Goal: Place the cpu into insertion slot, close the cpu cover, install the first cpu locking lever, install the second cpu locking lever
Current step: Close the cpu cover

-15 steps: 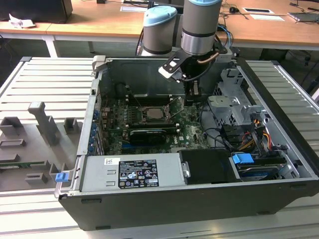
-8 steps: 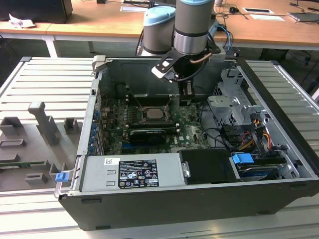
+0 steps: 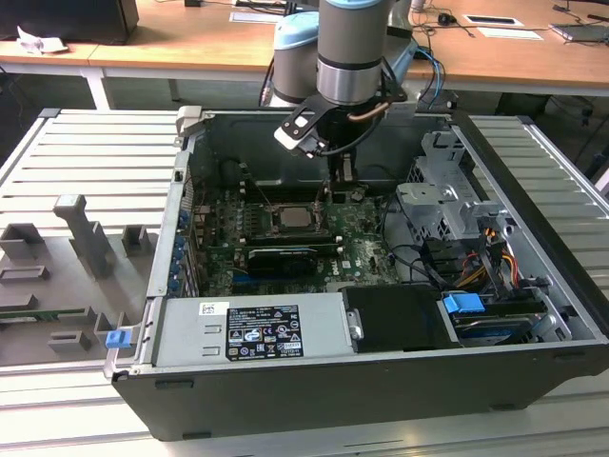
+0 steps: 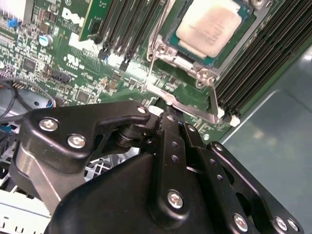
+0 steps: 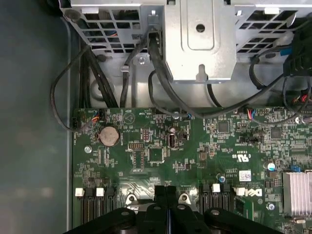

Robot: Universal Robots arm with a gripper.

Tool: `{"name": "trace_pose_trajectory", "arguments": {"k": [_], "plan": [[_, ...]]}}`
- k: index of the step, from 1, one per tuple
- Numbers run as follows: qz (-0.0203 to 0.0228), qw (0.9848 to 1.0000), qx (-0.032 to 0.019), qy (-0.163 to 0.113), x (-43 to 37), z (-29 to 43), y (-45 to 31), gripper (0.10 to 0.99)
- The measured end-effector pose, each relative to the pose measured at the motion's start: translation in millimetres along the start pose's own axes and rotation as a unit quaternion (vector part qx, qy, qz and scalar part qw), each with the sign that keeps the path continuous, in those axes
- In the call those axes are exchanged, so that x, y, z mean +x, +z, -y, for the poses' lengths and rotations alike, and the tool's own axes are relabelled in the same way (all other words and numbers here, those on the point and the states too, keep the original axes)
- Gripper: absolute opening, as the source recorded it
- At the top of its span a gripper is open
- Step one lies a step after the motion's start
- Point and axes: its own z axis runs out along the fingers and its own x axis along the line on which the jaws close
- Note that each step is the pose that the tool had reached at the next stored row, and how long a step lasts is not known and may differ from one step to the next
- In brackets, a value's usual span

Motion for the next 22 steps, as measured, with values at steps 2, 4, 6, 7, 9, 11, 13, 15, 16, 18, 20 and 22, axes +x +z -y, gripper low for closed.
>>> {"name": "trace_pose_trajectory", "arguments": {"k": [2,4,6,7,9,11,13,15,16,18,20,22], "plan": [[0.0000,1.0000,0.0000,0.000,0.0,1.7,-0.1,0.106],[0.0000,1.0000,0.0000,0.000,-0.1,4.1,-0.3,0.106],[0.0000,1.0000,0.0000,0.000,-0.1,6.3,-0.4,0.106],[0.0000,1.0000,0.0000,0.000,-0.1,6.8,-0.5,0.106],[0.0000,1.0000,0.0000,0.000,-0.1,8.2,-0.5,0.106],[0.0000,1.0000,0.0000,0.000,-0.1,9.3,-0.6,0.106],[0.0000,1.0000,0.0000,0.000,-0.2,10.3,-0.7,0.106],[0.0000,1.0000,0.0000,0.000,-0.2,11.2,-0.8,0.106],[0.0000,1.0000,0.0000,0.000,-0.2,11.6,-0.8,0.106],[0.0000,1.0000,0.0000,0.000,-0.2,12.2,-0.8,0.106],[0.0000,1.0000,0.0000,0.000,-0.2,12.9,-0.9,0.106],[0.0000,1.0000,0.0000,0.000,-0.2,13.7,-0.9,0.106]]}}
